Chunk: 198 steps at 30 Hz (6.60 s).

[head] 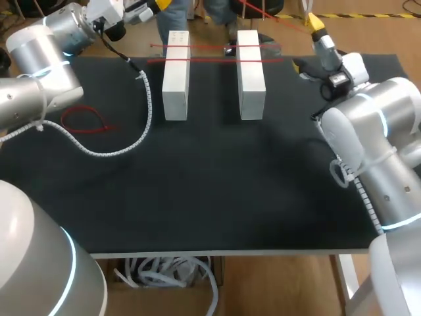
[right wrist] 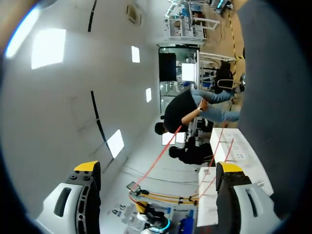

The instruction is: Grab the tape and strap the tape.

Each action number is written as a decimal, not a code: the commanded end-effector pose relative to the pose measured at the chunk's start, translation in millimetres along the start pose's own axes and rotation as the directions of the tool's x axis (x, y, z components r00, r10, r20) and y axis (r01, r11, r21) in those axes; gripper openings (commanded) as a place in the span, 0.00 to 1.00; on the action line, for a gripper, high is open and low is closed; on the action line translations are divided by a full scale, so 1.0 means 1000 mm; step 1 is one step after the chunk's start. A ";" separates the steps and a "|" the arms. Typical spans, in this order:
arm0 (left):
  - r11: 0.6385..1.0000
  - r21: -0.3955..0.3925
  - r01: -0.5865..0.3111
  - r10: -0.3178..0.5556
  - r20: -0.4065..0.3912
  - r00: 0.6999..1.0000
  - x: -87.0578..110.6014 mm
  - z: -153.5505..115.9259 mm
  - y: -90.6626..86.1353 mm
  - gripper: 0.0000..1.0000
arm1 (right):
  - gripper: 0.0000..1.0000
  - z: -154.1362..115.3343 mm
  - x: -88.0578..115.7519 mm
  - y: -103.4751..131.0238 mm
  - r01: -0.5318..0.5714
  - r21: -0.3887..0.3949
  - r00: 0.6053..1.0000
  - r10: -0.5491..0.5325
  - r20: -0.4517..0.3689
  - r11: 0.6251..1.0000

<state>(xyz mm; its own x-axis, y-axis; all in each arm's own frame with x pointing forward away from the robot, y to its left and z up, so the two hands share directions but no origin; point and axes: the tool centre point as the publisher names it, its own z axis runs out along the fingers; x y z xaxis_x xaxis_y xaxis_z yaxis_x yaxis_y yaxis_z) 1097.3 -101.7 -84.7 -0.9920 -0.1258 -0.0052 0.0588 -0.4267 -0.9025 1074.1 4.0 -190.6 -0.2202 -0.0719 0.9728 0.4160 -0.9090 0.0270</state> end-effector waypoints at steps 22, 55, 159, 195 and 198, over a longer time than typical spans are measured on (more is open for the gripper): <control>1.000 0.000 -0.001 0.001 0.002 1.000 0.001 0.000 0.000 0.00 | 1.00 -0.021 0.021 0.022 0.009 -0.924 0.947 0.292 0.131 0.383; 1.000 0.000 -0.001 0.001 0.002 1.000 0.001 0.000 0.000 0.00 | 1.00 0.030 0.008 0.020 -0.002 -0.894 0.990 0.129 0.063 0.448; 1.000 0.000 -0.001 0.001 0.002 1.000 0.001 0.000 0.000 0.00 | 0.00 0.038 0.025 0.014 -0.040 -0.552 0.999 0.051 0.005 0.833; 0.544 -0.829 -0.130 0.148 -0.058 0.987 0.004 -0.025 0.004 0.00 | 0.00 0.022 0.022 0.013 0.145 -0.494 0.987 -0.090 0.134 0.857; 0.530 -0.838 -0.132 0.141 -0.066 0.988 0.005 -0.022 0.001 0.00 | 0.00 0.024 0.023 0.013 0.158 -0.485 0.986 -0.115 0.118 0.860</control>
<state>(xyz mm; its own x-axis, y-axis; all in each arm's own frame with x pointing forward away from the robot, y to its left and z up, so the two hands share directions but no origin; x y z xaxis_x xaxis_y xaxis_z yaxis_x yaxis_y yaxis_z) 1099.1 -81.6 -104.1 -0.9836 -0.1025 -0.1482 0.1041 0.3476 -0.9318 1095.0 4.1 -165.6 -0.1492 0.0829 0.9853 -0.1128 -0.9914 0.0663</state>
